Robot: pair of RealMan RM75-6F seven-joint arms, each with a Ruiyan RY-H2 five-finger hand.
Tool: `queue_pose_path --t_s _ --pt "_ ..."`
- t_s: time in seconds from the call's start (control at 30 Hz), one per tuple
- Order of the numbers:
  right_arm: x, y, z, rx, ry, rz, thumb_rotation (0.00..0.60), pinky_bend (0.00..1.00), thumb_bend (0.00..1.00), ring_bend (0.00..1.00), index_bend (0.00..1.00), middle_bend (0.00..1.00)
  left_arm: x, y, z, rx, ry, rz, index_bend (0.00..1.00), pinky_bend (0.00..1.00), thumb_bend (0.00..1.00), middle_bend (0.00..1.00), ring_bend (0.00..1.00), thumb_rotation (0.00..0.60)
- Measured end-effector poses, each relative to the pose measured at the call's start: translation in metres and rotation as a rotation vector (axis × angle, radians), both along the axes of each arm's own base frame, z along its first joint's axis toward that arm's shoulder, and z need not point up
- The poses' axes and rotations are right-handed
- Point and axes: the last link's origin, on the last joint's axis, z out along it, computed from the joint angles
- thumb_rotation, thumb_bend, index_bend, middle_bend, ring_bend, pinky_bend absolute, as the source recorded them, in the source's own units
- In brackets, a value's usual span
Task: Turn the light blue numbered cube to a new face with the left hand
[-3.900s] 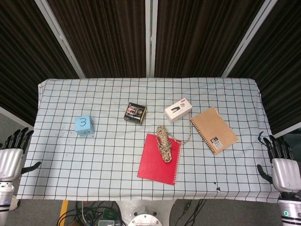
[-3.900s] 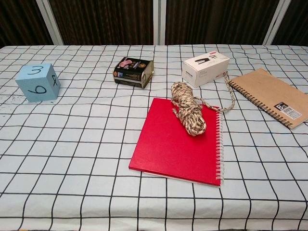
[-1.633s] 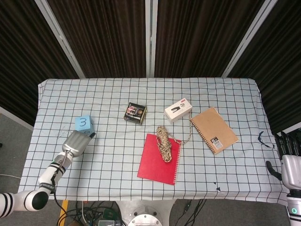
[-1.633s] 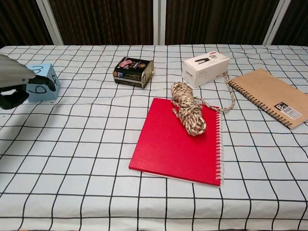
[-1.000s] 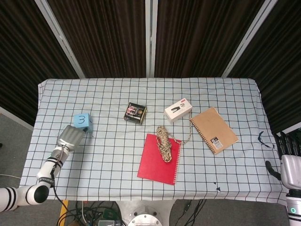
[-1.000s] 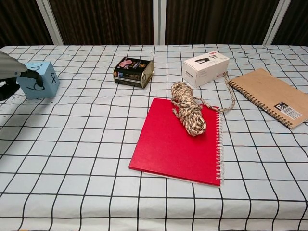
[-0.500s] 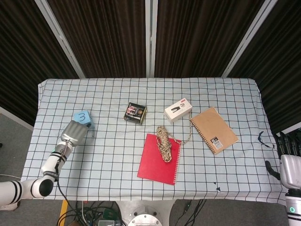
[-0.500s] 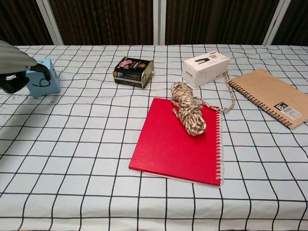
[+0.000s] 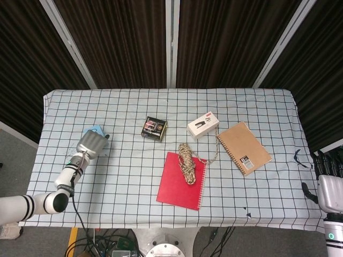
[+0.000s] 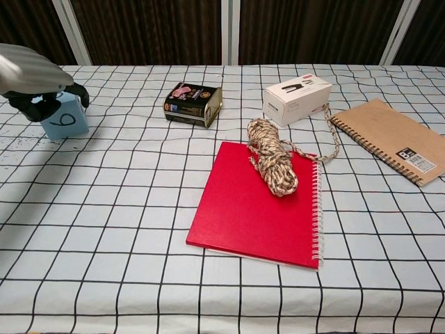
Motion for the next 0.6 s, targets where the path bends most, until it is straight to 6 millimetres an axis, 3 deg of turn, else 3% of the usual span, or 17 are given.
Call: queue_pose_path --t_s 0.6 --pt "-0.002 -0.003 -0.002 0.003 0.003 -0.01 0.6 0.0 0.26 0.0 0.0 0.0 -0.002 0.033 0.013 0.011 0.051 0.076 0.22 0.94 0.73 0.85 0.93 0.6"
